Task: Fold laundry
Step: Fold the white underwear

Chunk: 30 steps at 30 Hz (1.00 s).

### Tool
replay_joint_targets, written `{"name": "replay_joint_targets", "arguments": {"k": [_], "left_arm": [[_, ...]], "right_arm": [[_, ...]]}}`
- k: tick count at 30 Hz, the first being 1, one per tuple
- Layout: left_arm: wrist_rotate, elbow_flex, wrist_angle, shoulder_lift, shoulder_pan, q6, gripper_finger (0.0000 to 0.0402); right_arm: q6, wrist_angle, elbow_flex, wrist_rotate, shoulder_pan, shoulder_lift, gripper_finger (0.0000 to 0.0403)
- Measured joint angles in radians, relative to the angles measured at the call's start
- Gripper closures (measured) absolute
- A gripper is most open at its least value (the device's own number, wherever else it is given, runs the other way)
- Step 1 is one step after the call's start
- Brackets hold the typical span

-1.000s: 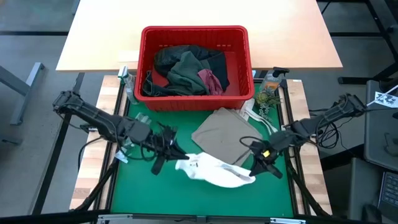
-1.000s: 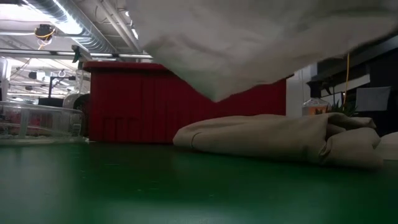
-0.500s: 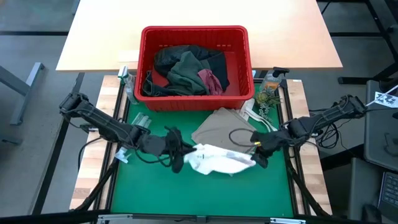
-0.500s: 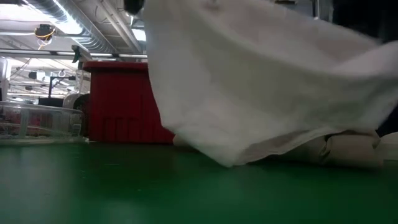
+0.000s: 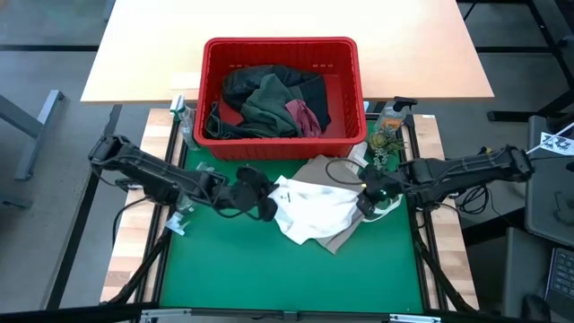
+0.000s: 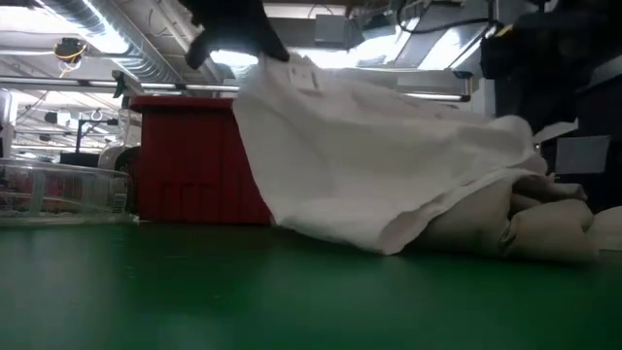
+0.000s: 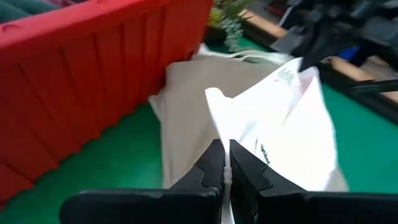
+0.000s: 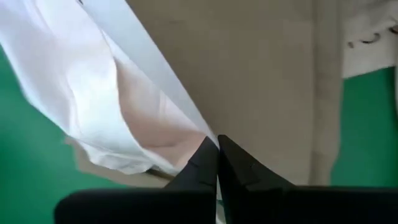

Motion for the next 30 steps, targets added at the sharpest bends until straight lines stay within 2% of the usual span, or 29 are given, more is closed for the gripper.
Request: {"name": "replay_joint_targets", "arguments": {"k": [12,18,24,30], "left_arm": [[0.014,0.0,-0.02,0.137,0.099,0.023,0.0395],[0.053,0.0,-0.02,0.143,0.136,0.116,0.0354],[0.167,0.0,-0.017,0.143,0.155,0.134,0.0305],[0.288,0.0,-0.015,0.14,0.169,0.136,0.029]], "right_arm": [[-0.054,-0.053,0.0,-0.001,-0.045,0.124,0.0403],[-0.073,-0.062,-0.002,-0.011,-0.044,0.143,0.0402],[-0.073,-0.066,-0.002,-0.011,-0.044,0.143,0.0402],[-0.073,-0.084,-0.002,0.012,-0.044,0.143,0.0402]]}}
